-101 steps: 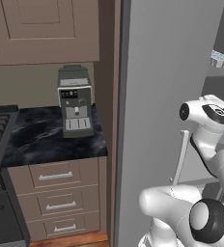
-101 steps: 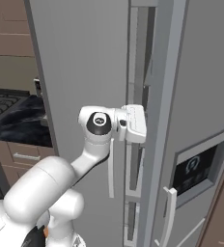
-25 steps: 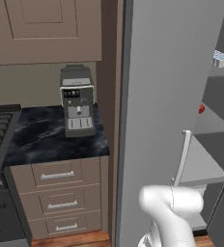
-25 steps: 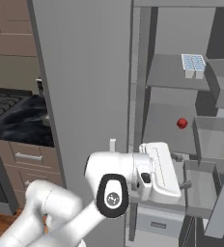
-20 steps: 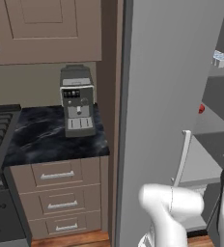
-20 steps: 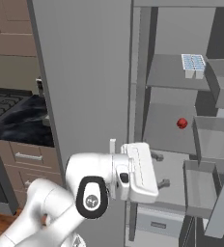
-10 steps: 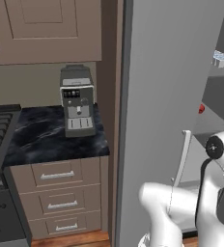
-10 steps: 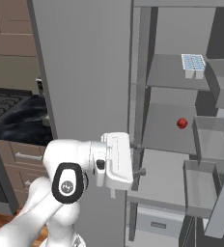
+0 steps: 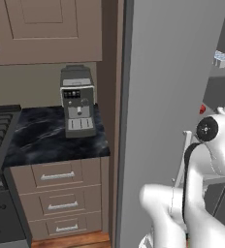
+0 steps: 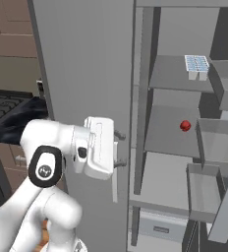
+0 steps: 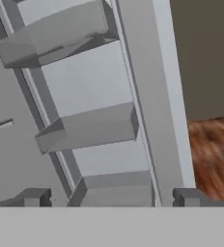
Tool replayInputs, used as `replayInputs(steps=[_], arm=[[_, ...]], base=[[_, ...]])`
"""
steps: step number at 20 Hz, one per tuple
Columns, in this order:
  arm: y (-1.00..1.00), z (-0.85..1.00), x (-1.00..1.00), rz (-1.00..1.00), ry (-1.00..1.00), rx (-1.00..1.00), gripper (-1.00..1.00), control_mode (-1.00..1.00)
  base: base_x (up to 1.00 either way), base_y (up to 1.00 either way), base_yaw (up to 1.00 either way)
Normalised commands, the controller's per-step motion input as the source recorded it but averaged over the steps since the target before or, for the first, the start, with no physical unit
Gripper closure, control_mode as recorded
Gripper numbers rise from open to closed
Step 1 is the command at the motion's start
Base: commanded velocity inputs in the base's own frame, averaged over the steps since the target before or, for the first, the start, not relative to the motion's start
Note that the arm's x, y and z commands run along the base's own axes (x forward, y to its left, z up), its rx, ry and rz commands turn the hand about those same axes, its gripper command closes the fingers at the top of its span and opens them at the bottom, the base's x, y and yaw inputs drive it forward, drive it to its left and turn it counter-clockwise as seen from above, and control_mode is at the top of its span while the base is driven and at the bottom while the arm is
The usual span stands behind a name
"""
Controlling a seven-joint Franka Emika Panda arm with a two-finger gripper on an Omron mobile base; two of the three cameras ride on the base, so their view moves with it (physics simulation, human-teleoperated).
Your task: Open the freezer door, pick up the ice cube tray from the freezer, and place it on the dining counter.
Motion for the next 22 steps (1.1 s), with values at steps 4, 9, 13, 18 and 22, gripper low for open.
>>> replayInputs(steps=[4,9,13,18,22], arm=[[0.36,0.11,0.0,0.08,-0.14,0.2,-1.0,-1.0],[0.45,0.0,0.0,0.19,-0.1,0.02,-1.0,-1.0],[0.5,0.03,0.0,0.35,0.0,0.0,-1.0,-1.0],[0.38,0.07,0.0,0.42,0.0,-0.01,-1.0,-1.0],[0.34,0.0,0.0,0.47,0.0,-0.04,-1.0,-1.0]], base=[[0.0,0.0,0.0],[0.0,0.0,0.0],[0.0,0.0,0.0],[0.0,0.0,0.0],[0.0,0.0,0.0]])
